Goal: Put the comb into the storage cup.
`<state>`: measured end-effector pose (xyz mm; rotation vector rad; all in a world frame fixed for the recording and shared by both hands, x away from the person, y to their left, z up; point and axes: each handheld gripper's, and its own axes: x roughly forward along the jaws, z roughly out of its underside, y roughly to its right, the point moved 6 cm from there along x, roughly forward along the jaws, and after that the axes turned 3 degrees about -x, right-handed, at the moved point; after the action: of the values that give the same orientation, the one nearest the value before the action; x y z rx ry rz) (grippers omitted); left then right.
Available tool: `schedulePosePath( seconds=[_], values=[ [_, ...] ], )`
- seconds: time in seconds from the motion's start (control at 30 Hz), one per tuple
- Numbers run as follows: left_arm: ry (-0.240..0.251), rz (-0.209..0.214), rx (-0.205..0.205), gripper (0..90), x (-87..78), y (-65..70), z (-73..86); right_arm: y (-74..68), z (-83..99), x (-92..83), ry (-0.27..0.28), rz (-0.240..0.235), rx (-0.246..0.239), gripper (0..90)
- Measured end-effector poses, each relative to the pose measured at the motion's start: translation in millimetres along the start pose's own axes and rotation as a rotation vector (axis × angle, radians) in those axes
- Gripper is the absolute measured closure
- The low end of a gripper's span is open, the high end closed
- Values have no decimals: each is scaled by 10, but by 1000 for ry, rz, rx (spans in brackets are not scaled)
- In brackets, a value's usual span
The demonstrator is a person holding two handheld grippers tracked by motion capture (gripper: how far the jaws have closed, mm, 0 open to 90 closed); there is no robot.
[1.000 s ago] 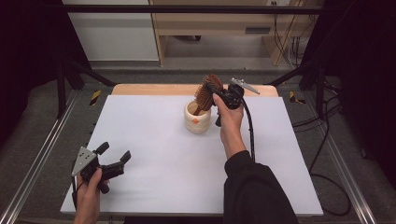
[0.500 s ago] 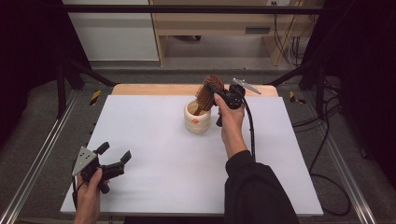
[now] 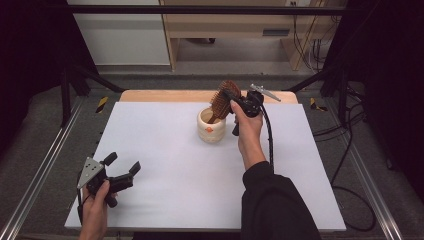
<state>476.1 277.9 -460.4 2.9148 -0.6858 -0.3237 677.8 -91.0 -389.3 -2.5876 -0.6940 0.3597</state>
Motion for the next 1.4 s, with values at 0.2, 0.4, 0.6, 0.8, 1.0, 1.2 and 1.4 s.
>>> schedulePosePath(
  seconds=[0.2,0.4,0.6,0.8,1.0,1.2,1.4],
  values=[
    [-1,0,-1,28,-2,0,1,3,0,2,0,-1,3,490],
    [-2,1,0,28,-1,1,2,4,-1,1,-1,-2,7,482],
    [-6,2,0,28,1,1,6,20,-4,-5,-4,-2,15,467],
    [-6,2,0,28,1,2,7,24,-9,-13,-10,-6,10,458],
    [-4,2,0,28,-1,3,5,22,-9,-13,-12,-7,8,444],
    [-5,2,-1,28,0,1,6,12,-7,-16,-18,-3,2,396],
    [-4,2,-3,29,-1,-1,5,1,-1,-14,-25,-3,3,369]
  ],
)
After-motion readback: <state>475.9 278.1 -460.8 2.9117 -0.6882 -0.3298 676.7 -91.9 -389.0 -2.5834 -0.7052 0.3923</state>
